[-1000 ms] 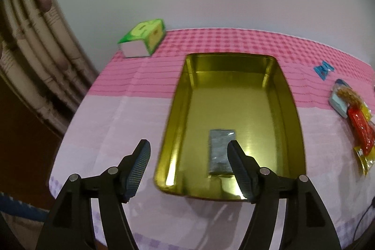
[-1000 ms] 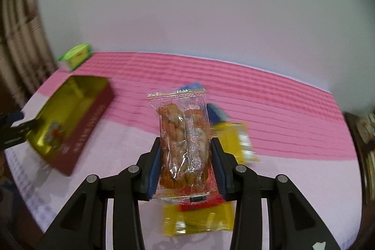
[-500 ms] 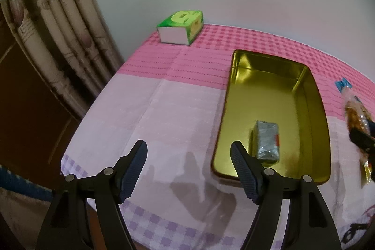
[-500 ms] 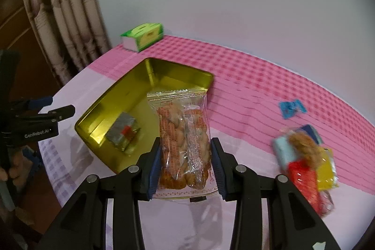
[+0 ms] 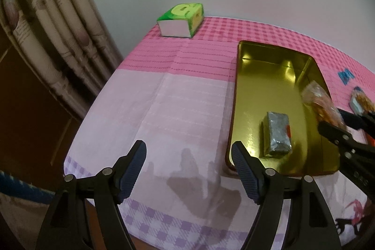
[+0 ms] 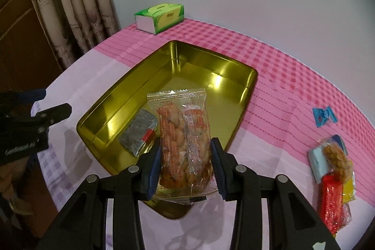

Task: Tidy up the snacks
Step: 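Carry the cookie bag over the tin and release it with the right tool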

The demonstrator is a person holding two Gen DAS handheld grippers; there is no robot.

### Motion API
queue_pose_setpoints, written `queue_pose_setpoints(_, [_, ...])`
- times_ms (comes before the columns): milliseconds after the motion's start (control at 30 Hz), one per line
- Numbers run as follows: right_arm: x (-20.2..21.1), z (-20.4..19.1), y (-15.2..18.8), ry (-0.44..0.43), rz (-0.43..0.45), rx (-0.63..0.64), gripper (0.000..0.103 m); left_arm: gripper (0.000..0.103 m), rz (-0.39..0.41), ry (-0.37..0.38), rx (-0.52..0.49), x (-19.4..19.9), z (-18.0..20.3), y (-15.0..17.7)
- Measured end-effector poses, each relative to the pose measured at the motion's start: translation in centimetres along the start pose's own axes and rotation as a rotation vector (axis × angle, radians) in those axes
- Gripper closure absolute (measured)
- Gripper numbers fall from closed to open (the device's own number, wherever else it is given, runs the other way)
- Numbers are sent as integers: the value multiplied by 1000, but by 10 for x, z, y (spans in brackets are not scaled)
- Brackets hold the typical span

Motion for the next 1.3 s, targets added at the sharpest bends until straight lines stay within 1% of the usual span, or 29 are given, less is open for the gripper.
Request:
queue_pose_setpoints(167, [-13,-7,-1,5,-22,15,67,26,8,9,-46,1,2,1])
queue_pose_setpoints(500, [-27,-11,3,11,-55,35,67,24,12,12,-60,2,3,2])
queue_pose_setpoints(767, [-34,-15,7,-3,-82,41,66,24,8,10,-61,0,4,1])
queue_pose_setpoints(1133, [-36,-22,11,-13,-88,45,64,24,6,4,-55,-1,4,1])
queue_pose_setpoints(1233, [-35,-23,11,-22,-83,41,61,24,6,4,-56,-1,3,1])
queue_pose_setpoints(1300, [-32,-23,10,-28,-75,33,55,24,6,4,-54,-1,3,1])
Point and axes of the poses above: each gripper's, at about its wrist camera, not at the fingertips, and x roughly against the way its jaws point, z to its right, y to its underside, the point moved 5 cm from there along -x, roughly the way its jaws point, and after that the axes turned 3 degrees about z, right-handed, at the moved point
